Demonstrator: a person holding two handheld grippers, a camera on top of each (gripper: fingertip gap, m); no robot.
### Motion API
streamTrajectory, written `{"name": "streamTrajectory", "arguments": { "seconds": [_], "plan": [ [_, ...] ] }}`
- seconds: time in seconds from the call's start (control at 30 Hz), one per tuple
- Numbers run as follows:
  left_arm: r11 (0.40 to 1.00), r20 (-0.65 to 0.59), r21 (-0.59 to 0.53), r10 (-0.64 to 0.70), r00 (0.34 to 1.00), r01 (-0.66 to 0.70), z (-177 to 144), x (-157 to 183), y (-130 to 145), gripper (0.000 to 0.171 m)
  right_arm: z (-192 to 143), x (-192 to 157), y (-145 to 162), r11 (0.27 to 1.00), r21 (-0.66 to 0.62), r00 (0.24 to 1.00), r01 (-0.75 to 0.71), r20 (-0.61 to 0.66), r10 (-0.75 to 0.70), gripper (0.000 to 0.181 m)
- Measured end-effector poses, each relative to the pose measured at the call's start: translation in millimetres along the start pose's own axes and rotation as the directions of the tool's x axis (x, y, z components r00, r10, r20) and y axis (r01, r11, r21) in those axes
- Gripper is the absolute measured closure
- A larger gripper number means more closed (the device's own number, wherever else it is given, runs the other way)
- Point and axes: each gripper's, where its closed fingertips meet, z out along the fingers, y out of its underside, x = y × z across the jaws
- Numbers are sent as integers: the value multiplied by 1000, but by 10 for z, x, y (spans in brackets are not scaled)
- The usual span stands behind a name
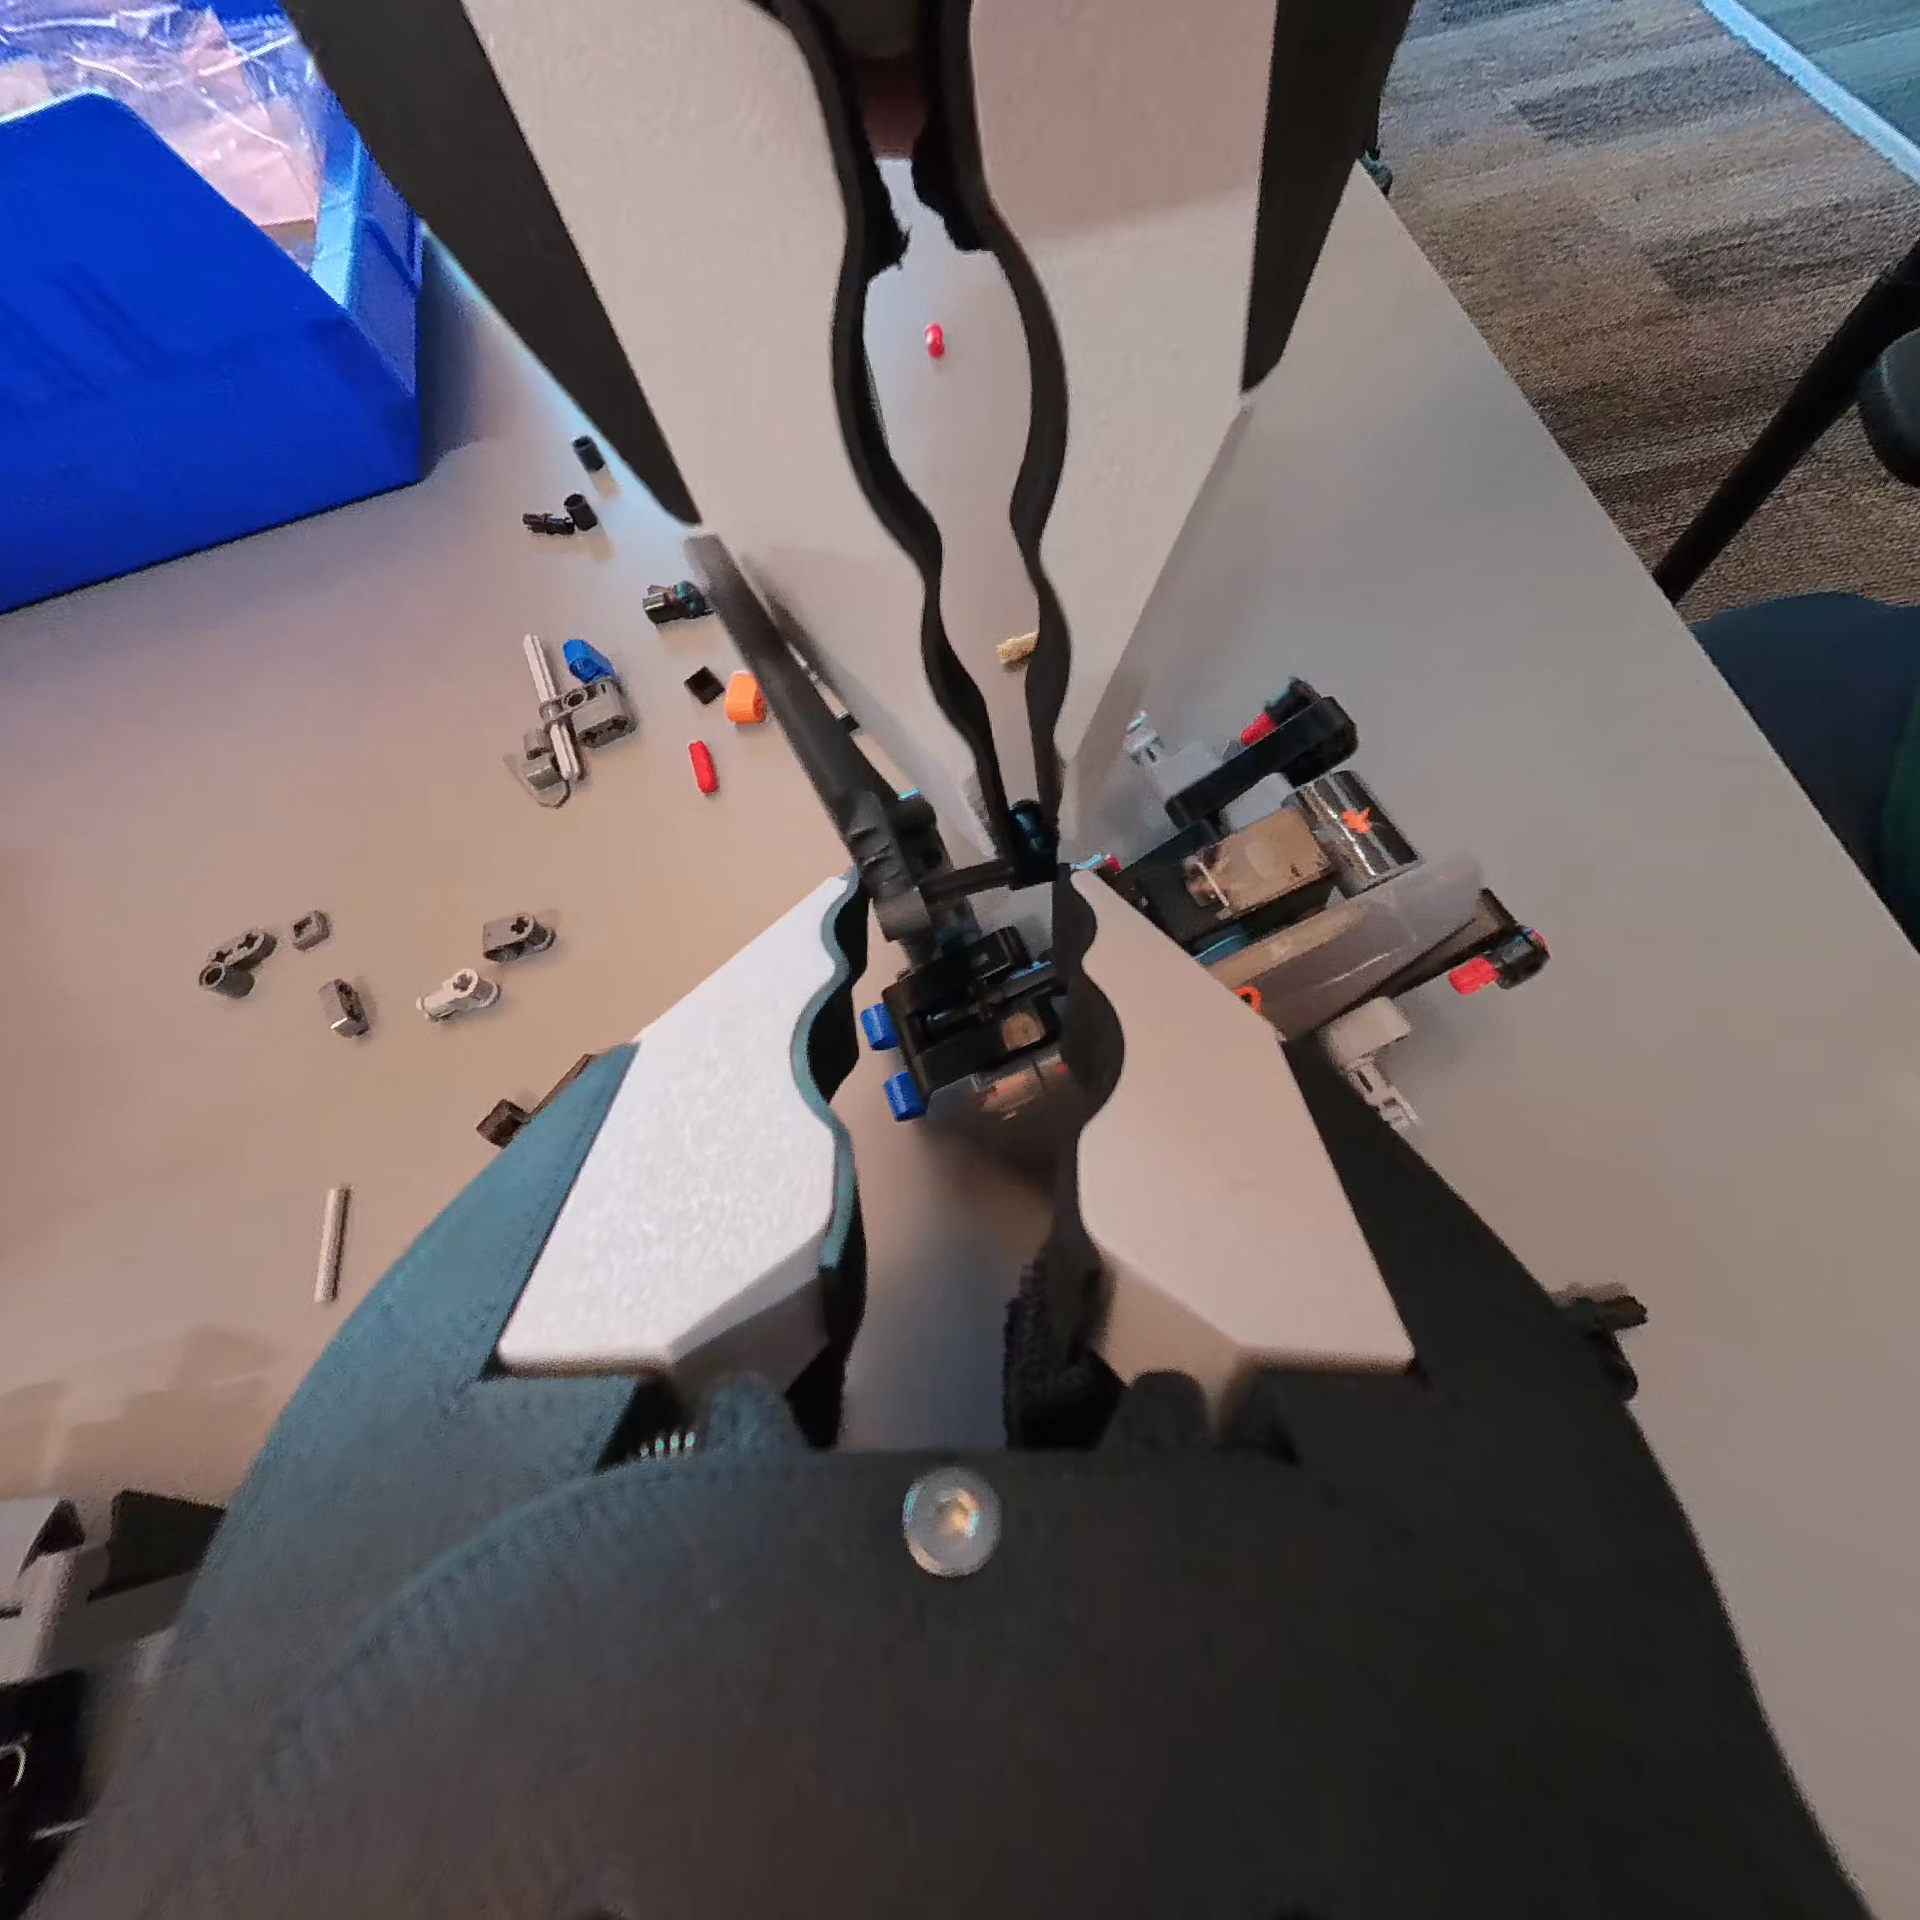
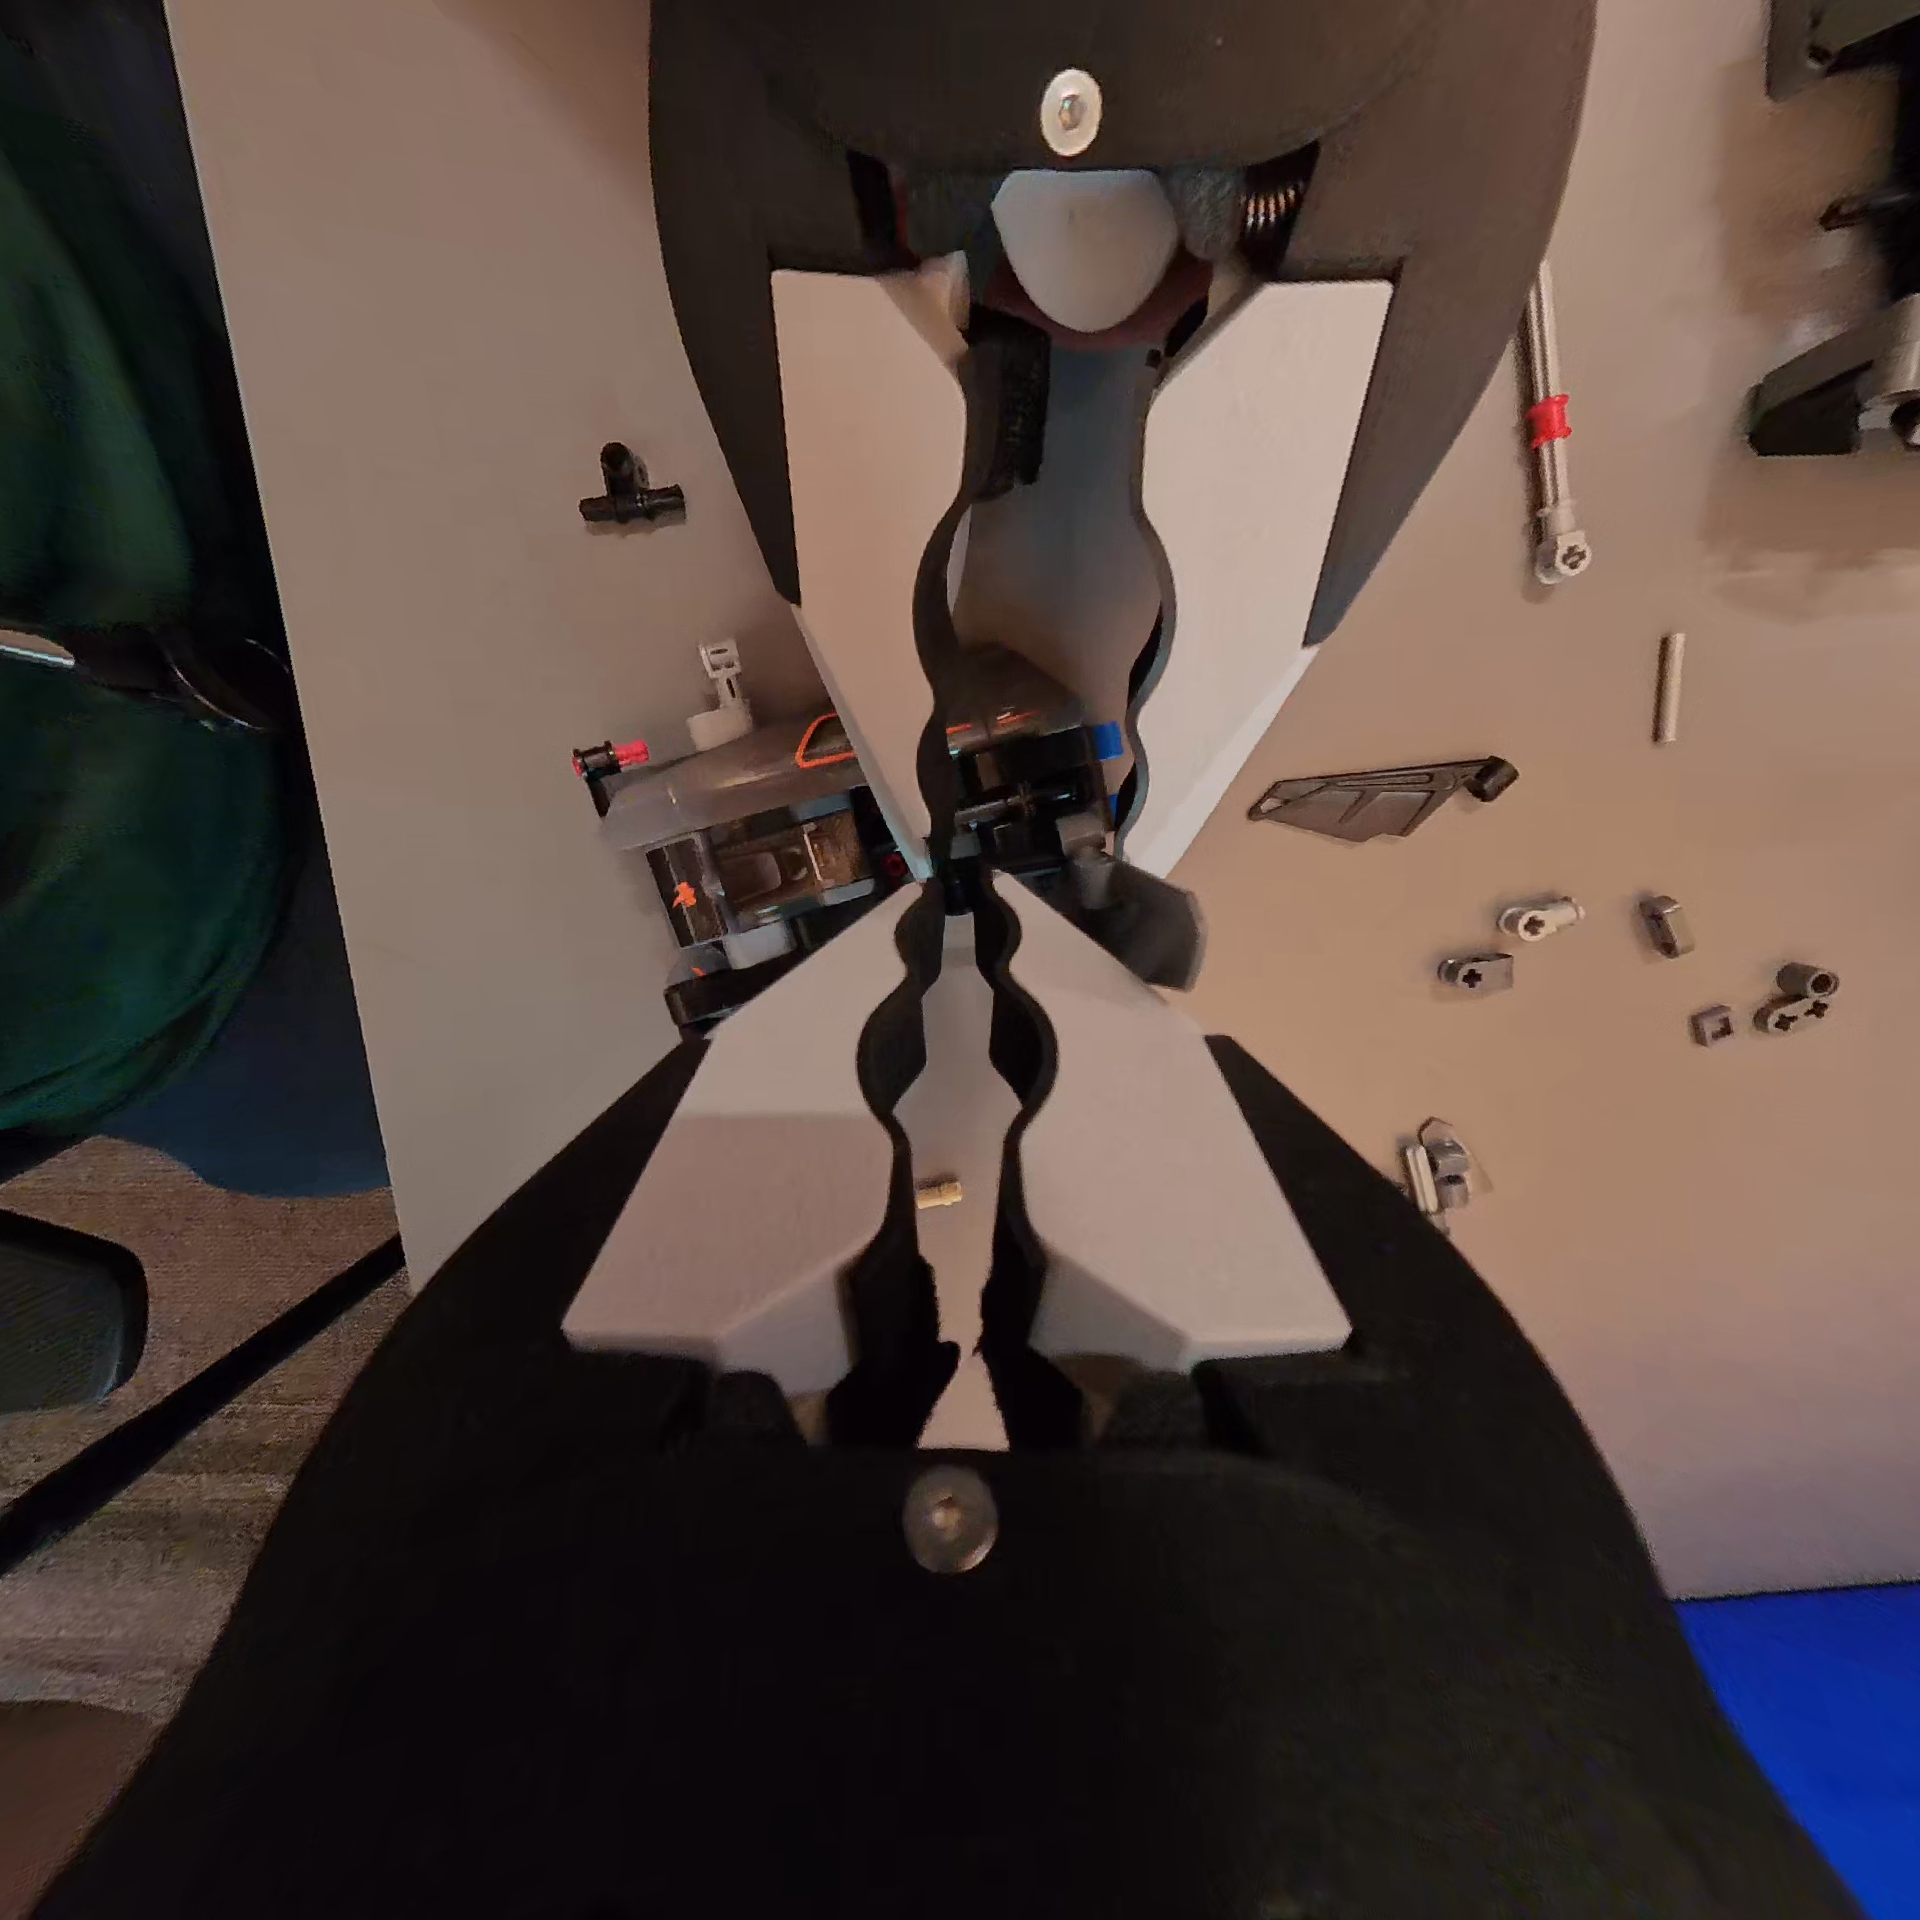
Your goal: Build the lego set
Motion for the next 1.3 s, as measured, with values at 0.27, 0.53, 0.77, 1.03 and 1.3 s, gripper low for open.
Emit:
{"name": "streamTrajectory", "arguments": {
  "seconds": [0.27, 0.53, 0.77, 1.03, 1.3],
  "plan": [
    [1000, -8, -11, -17, 1000, 17, 17, 19, 41, 132, -15, 12, -26, 1000, 11, 1000, 15, 2, -15, 178],
    [1000, -10, -10, -17, 1000, 17, 30, 20, 35, 132, -26, 15, -38, 1000, 16, 1000, 16, 0, -16, 178],
    [1000, -7, -1, -20, 1000, 20, 31, 13, 29, 135, -16, 8, -30, 1000, 16, 1000, 17, 4, -17, 178],
    [1000, 5, 1, -24, 1000, 24, 36, -12, 27, 141, -22, 35, -44, 1000, 20, 1000, 11, 0, -11, 178],
    [1000, 21, 1, -27, 999, 27, 40, -44, 34, 142, -23, 74, -44, 1000, -16, 998, 6, -64, -7, 178]
  ]
}}
